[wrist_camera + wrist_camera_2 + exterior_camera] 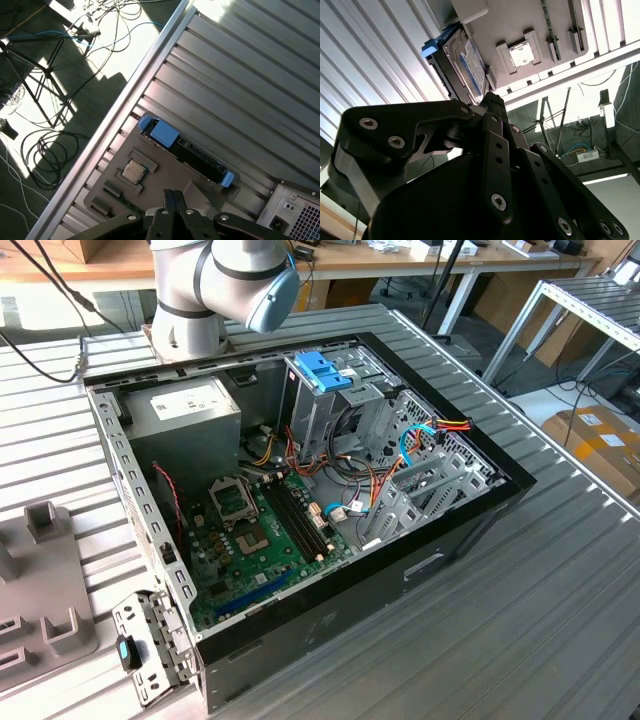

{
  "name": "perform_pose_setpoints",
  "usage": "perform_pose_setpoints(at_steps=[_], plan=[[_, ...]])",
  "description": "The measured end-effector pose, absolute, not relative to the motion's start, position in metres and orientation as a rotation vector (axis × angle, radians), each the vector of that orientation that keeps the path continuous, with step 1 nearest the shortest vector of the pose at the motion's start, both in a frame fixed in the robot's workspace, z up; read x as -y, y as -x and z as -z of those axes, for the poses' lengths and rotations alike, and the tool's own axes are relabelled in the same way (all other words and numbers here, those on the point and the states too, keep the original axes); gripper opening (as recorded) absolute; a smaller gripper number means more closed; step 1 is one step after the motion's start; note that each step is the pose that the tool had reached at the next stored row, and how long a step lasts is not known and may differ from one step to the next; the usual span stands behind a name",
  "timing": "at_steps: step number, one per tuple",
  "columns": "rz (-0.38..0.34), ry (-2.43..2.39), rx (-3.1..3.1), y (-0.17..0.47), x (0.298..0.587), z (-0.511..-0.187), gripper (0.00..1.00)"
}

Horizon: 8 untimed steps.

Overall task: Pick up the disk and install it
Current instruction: 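Pick up the disk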

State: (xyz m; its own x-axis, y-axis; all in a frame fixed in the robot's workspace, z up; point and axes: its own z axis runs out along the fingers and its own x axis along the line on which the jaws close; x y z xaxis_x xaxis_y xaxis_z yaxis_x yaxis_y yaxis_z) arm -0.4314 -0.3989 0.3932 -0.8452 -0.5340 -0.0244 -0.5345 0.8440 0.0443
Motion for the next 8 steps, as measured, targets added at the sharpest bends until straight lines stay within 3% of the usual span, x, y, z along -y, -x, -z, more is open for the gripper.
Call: perform_pose_setpoints(at_steps=[8], plan=[[-0.078,0.916,-2.993,0.4314,0.3989,-0.3932,0.11]])
